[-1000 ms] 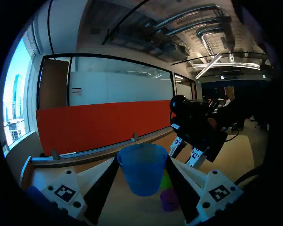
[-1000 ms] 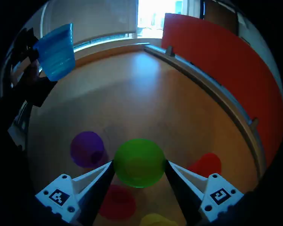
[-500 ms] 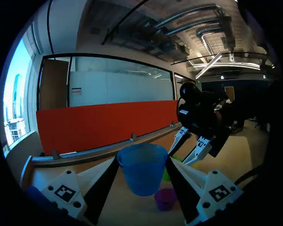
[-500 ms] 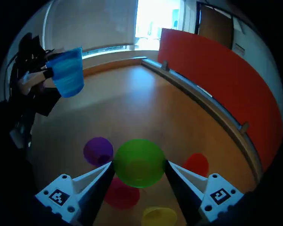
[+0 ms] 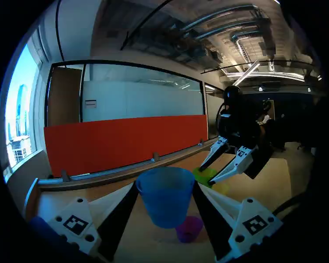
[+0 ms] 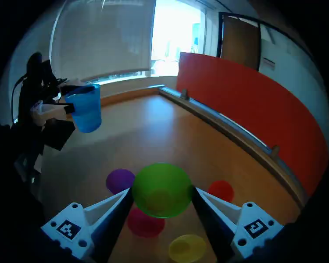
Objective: Pour water
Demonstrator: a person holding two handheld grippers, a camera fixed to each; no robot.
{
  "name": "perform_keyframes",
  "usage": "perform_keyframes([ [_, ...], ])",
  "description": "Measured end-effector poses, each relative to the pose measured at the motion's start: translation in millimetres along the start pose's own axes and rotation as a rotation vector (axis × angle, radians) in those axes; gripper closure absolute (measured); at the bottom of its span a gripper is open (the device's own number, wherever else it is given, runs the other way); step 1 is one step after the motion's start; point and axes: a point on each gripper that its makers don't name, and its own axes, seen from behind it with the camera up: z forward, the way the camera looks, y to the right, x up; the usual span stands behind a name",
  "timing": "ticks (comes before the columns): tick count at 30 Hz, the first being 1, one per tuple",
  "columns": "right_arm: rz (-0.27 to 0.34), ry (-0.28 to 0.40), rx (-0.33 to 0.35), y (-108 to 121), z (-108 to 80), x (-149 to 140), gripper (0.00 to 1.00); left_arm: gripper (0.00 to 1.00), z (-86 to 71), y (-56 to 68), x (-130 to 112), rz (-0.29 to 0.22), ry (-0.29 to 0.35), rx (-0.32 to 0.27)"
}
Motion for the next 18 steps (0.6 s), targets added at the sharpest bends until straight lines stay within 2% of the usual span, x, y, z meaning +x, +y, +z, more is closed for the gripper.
perform_keyframes([
  [9,0.022,0.091,-0.011,-1.0,-17.5,15.0,0.05,0.14,-4.0,3.1,-2.8,-0.011,0.004,0.009],
  [18,0.024,0.135,-0.015,-2.4,-26.1,20.1,0.05,0.14,-8.0,6.9,-1.8,-0.011,0.006,0.014],
])
